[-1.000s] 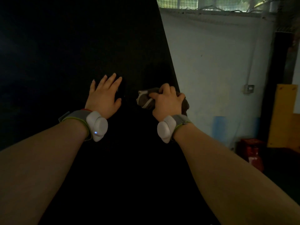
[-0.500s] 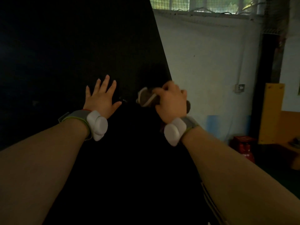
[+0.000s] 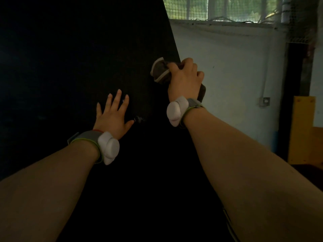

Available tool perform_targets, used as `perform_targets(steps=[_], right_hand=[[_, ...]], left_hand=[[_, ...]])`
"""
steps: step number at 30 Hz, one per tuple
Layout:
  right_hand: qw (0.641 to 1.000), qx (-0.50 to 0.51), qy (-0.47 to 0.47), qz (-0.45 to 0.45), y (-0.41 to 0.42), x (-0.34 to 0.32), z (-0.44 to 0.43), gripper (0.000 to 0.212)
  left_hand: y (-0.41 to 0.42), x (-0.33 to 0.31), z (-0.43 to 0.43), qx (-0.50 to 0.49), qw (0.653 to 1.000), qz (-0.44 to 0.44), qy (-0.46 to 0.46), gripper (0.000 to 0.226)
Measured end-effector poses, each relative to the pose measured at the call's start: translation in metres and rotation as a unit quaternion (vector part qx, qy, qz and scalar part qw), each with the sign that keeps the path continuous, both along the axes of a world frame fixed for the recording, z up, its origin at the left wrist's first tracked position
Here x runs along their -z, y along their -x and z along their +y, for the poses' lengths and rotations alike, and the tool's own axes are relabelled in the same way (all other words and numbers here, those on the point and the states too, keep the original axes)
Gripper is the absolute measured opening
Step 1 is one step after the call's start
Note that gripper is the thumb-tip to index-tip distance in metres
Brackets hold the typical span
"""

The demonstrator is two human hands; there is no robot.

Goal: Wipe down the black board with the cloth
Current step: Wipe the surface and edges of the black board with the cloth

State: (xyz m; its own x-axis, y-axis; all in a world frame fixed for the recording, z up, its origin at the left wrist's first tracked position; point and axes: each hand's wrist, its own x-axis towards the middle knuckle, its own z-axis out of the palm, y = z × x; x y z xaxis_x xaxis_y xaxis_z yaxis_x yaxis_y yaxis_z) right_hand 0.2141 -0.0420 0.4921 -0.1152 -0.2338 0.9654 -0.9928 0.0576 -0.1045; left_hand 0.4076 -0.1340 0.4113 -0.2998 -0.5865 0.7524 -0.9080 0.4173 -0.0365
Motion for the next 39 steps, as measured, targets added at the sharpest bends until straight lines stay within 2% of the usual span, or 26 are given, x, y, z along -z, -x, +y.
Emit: perform_targets(steps=[11,20,29,39], right_hand=[[0.991,-0.027,-0.121,0.056,0.003,0.003,0.001,0.042],[0.979,-0.049,-0.182,0.078,0.006,0.046,0.008,0.037],[0.972,-0.051,-0.219,0.06,0.009,0.08,0.01,0.033],[0.975,-0.069,-0.206,0.041,0.016,0.12,0.001,0.032]], left_hand=[[0.005,0.006,0.004,0.007,0.999,0.022,0.035,0.08],[0.009,0.014,-0.003,0.008,0.998,0.042,0.046,0.082],[0.012,0.037,-0.002,0.012,0.998,0.027,0.062,0.088],[0.005,0.064,-0.001,0.039,0.998,-0.009,0.046,0.087]])
